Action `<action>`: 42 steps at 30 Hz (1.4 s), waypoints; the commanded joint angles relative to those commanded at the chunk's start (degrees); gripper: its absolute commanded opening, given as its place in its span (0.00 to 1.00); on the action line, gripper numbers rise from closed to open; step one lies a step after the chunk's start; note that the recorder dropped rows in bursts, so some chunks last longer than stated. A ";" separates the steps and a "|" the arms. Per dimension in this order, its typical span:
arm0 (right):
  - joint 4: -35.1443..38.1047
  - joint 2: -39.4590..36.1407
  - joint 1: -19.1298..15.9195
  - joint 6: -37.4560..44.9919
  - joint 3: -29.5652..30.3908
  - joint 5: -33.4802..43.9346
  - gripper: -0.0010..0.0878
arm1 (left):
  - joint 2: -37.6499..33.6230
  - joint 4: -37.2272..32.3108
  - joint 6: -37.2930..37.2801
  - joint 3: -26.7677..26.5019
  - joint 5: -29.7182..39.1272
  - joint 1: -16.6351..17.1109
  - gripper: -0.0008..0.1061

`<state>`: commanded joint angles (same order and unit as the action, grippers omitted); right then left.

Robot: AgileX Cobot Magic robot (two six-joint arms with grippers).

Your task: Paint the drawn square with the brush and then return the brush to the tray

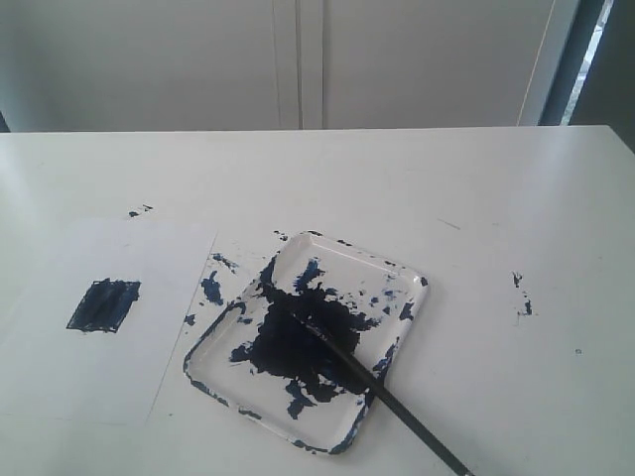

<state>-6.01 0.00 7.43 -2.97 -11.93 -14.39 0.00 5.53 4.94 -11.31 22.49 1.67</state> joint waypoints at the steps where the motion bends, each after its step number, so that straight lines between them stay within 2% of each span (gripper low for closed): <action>1: 0.00 0.00 0.00 0.00 0.00 0.12 0.01 | 0.00 0.00 0.00 0.00 0.13 0.00 0.01; 5: 0.14 0.00 0.00 -0.75 0.00 1.96 0.01 | 0.00 0.00 0.00 0.00 -0.44 0.00 0.01; 7: 0.26 0.00 0.00 -3.85 0.00 14.39 0.01 | 0.00 0.00 0.28 1.52 -1.50 0.00 0.01; 8: 0.26 0.00 0.00 -3.43 0.16 17.37 0.01 | 0.00 0.00 2.50 3.46 -3.98 0.00 0.01; 11: 0.26 0.00 0.00 -3.43 3.45 20.53 0.01 | 0.00 -1.34 13.32 11.31 -19.08 0.00 0.01; 12: 0.26 0.00 0.00 -3.43 5.05 21.28 0.01 | 0.00 -1.34 13.13 11.31 -23.74 0.00 0.01; 17: 0.26 0.00 0.00 -3.33 11.02 22.03 0.01 | 0.00 -1.87 13.24 11.31 -20.43 0.00 0.01; 20: 0.26 0.00 0.00 -3.33 11.93 22.27 0.01 | 0.00 -1.95 13.27 11.31 -13.23 0.00 0.01; 21: 0.26 0.00 0.00 -3.33 11.93 25.04 0.01 | 0.00 -1.95 13.27 11.31 -10.33 0.00 0.01; 25: 2.20 0.00 0.00 -3.33 11.93 34.07 0.01 | 0.00 -0.66 13.27 11.31 -10.61 0.00 0.01; 32: 2.56 0.00 0.00 -3.68 11.93 34.45 0.01 | 0.00 -0.66 13.27 11.31 -10.22 0.00 0.01; 35: 2.74 0.00 0.00 -7.63 11.93 36.23 0.01 | 0.00 -0.66 13.37 11.31 -8.53 0.00 0.01; 42: 3.76 0.00 0.00 -7.99 11.93 36.36 0.01 | 0.00 -0.66 14.87 11.31 -5.68 0.00 0.01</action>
<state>-2.25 0.00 7.43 -10.96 0.00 21.97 0.00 4.87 19.81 0.00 16.81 1.67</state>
